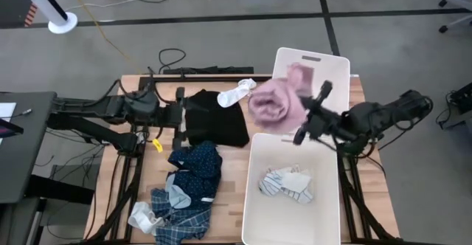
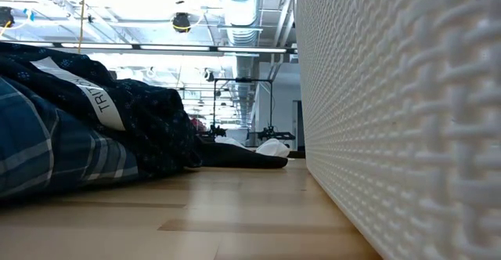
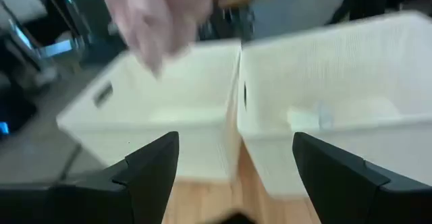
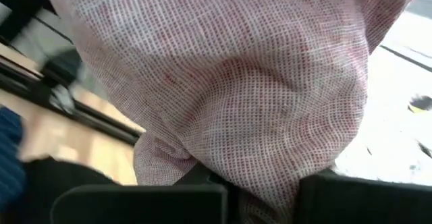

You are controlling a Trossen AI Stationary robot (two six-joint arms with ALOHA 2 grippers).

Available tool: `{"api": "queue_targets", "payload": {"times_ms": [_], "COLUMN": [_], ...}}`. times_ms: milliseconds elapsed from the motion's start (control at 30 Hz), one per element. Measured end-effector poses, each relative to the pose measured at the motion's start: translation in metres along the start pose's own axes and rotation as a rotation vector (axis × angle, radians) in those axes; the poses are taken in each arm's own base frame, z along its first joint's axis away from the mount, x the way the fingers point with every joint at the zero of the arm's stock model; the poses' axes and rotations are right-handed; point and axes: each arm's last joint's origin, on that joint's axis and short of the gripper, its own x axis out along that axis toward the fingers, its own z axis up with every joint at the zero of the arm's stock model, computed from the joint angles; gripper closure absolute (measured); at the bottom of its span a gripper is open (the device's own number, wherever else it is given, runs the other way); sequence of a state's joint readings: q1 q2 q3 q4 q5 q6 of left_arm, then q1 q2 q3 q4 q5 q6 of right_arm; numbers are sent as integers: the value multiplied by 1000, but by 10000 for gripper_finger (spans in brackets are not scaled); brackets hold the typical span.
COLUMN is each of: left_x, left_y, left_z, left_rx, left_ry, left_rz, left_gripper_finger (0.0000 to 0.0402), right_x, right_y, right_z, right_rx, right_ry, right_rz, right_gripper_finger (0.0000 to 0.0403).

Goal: Sort clothes
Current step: Put the pink polo into the top laundry bin

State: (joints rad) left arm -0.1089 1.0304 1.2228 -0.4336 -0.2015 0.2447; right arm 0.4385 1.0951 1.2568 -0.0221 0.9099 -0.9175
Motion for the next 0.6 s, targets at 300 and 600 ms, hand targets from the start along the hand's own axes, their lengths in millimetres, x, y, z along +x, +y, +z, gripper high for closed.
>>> {"api": "queue_targets", "payload": {"times_ms": [300,600], "left_x": [6,20], "left_y": [-8,-14], "left_z": [-27,-45], "left_rx": [-87,-96], "left_ry": [275,432], "left_rz": [-34,-22], "left_gripper_finger": [116,116], "right_x": [-15,-18], "right_y": [-36,-47], "right_z": [-32,-76], "right_rx": [86,167], "right_ry": [207,432], "right_rz": [-124,-143], "right_gripper_finger": [356,356]}}
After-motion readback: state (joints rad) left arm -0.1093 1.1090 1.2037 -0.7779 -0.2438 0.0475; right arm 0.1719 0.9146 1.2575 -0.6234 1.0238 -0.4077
